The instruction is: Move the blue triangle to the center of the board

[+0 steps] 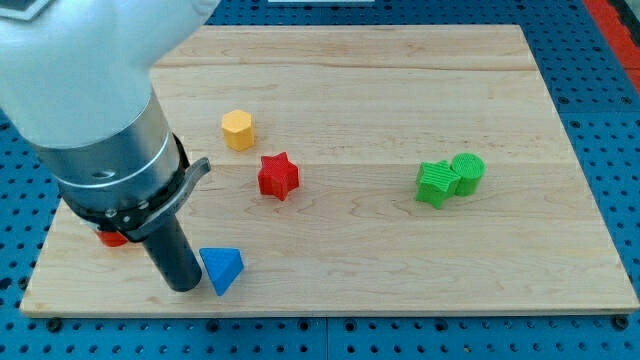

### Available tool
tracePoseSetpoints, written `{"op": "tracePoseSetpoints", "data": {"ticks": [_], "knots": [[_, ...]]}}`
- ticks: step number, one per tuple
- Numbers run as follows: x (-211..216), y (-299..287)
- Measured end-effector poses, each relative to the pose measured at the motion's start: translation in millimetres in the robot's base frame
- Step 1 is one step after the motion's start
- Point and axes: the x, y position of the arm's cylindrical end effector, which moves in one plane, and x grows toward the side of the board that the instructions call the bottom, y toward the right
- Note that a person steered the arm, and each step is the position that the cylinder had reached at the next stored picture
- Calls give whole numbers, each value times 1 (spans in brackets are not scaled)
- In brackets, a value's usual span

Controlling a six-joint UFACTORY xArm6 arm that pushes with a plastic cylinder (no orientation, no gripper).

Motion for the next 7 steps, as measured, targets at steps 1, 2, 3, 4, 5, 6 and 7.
{"op": "tracePoseSetpoints", "data": {"ticks": [1, 2, 3, 4, 5, 6, 7], "knots": [[0, 31], [0, 60], [0, 82], [-11, 105], [-54, 115], [-65, 143], [-65, 178]]}}
